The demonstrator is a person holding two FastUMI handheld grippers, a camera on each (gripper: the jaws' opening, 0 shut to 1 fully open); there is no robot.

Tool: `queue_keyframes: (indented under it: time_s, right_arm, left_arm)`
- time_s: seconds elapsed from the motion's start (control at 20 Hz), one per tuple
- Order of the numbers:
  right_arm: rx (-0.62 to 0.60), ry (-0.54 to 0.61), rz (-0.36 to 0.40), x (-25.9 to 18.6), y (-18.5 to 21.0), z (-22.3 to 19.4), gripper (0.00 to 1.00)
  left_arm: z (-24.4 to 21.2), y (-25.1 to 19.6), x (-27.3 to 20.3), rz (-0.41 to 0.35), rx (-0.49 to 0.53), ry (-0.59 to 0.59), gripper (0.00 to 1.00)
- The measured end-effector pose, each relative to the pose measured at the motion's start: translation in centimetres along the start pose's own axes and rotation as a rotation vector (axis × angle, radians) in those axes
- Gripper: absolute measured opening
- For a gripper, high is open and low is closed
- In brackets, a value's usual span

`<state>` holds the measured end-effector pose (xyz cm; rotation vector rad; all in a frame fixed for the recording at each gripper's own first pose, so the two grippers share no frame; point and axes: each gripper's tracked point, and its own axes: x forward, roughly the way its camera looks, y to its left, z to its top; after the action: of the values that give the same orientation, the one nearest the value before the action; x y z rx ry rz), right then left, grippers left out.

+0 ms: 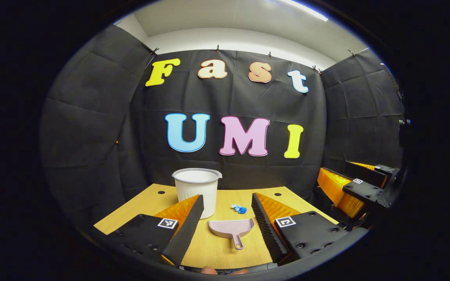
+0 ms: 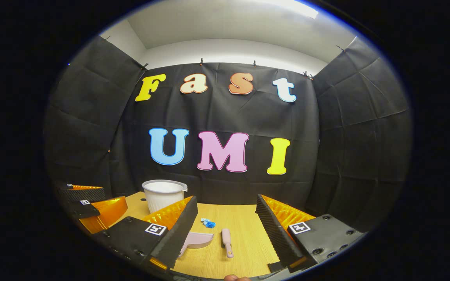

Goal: Pick up the small broom and dustpan from the desktop, sweep the trash into the dustpan with the broom, and then empty the trash into the garbage bin.

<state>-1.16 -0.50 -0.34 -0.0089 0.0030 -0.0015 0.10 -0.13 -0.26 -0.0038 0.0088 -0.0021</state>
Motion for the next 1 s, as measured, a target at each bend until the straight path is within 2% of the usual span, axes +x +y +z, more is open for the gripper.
queue_keyframes:
  time_s: [0.2,0.35,0.4,0.45,0.5,0.55,0.65,0.7,0.75,0.8,0.95,1.0]
  right_arm:
    - [-0.006,-0.009,-0.014,-0.1,-0.4,0.0,0.97]
    - [-0.002,-0.001,-0.008,0.1,-0.2,-0.4,0.97]
    - [-0.001,0.004,-0.003,0.2,0.0,-0.4,0.97]
    - [0.0,0.004,0.001,0.3,-0.1,-0.4,0.97]
    - [0.001,-0.003,0.003,0.4,0.0,-0.1,0.93]
    - [-0.002,-0.011,0.006,0.6,0.0,0.2,0.98]
    - [-0.024,-0.006,0.005,1.0,-0.3,0.1,0.97]
    - [-0.028,-0.009,0.01,1.0,-0.3,0.1,0.93]
    - [-0.026,-0.017,0.012,1.1,-0.4,0.4,0.93]
    - [-0.022,-0.022,0.012,1.3,-0.5,0.7,0.97]
    - [-0.019,-0.021,0.013,2.3,-0.5,0.6,0.97]
    - [-0.022,-0.018,0.013,2.7,-0.5,0.5,0.93]
  left_arm:
    - [0.1,0.1,-0.1,-0.007,0.001,-0.004,0.74]
    - [-0.5,-0.7,-0.2,-0.05,-0.027,0.02,0.7]
    - [-0.3,-0.5,-0.2,-0.053,-0.039,0.019,0.74]
    - [-0.1,-0.4,-0.3,-0.05,-0.049,0.013,0.74]
    - [0.1,-0.2,-0.4,-0.049,-0.055,0.005,0.74]
    - [0.3,-0.1,-0.5,-0.049,-0.061,-0.003,0.74]
    - [0.2,0.0,-0.6,-0.053,-0.076,-0.011,0.74]
    - [0.0,0.0,-0.5,-0.054,-0.086,-0.011,0.74]
    - [0.0,0.0,-0.4,-0.056,-0.093,-0.006,0.74]
    - [-0.1,0.0,-0.3,-0.056,-0.097,-0.003,0.73]
    - [0.4,0.4,0.0,-0.05,-0.074,-0.009,0.74]
    - [0.4,0.5,0.3,-0.05,-0.067,-0.007,0.73]
